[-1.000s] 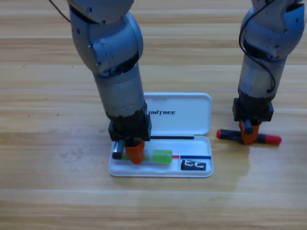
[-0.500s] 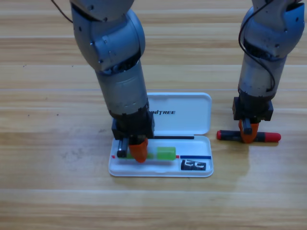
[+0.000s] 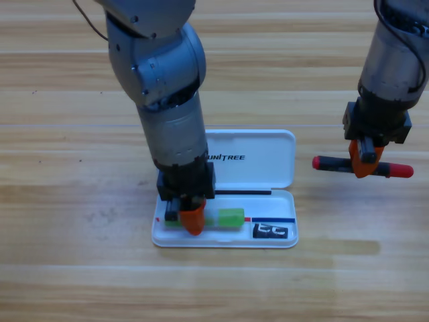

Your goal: Clean up eraser and pencils

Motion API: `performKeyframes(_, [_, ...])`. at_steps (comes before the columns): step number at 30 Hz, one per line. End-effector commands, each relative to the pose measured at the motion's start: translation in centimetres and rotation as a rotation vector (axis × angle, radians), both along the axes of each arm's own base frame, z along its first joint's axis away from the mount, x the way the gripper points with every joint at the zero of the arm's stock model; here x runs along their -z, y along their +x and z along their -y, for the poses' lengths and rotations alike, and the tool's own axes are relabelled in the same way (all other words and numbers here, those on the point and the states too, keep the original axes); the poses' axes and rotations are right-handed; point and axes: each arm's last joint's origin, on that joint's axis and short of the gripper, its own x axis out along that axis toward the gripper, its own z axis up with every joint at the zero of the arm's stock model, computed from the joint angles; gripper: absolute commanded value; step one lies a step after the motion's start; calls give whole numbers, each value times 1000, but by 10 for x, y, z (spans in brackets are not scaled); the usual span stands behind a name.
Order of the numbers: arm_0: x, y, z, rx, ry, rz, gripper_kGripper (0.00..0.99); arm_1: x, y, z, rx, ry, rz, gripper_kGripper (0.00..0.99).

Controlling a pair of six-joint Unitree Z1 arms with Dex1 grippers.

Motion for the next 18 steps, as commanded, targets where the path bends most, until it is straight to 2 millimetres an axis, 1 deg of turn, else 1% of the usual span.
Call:
performKeyframes(1, [22,-6,5,-2,50,-54,990,4,-11,-11,-29,-4,-28,0])
performKeyframes(6, [21,-6,5,-4,48,-51,990,3,-15,-17,-41,1,-25,0])
performKeyframes(8, [19,-6,5,-4,45,-48,990,6,-18,-24,-50,-2,-29,0])
performKeyframes(10, [10,-9,2,-6,37,-35,990,9,-20,-34,-66,-3,-30,0])
performKeyframes(12, [-6,-13,-4,-8,17,-9,990,13,-22,-47,-76,-3,-28,0])
performKeyframes(14, [-28,-20,-15,-17,-15,14,990,17,-23,-60,-87,-3,-29,0])
performKeyframes(16, [-49,-21,-37,-55,-45,40,990,20,-24,-74,-100,0,-27,0])
performKeyframes(18, [-66,-23,-64,-99,-66,56,990,25,-25,-89,-115,1,-26,0])
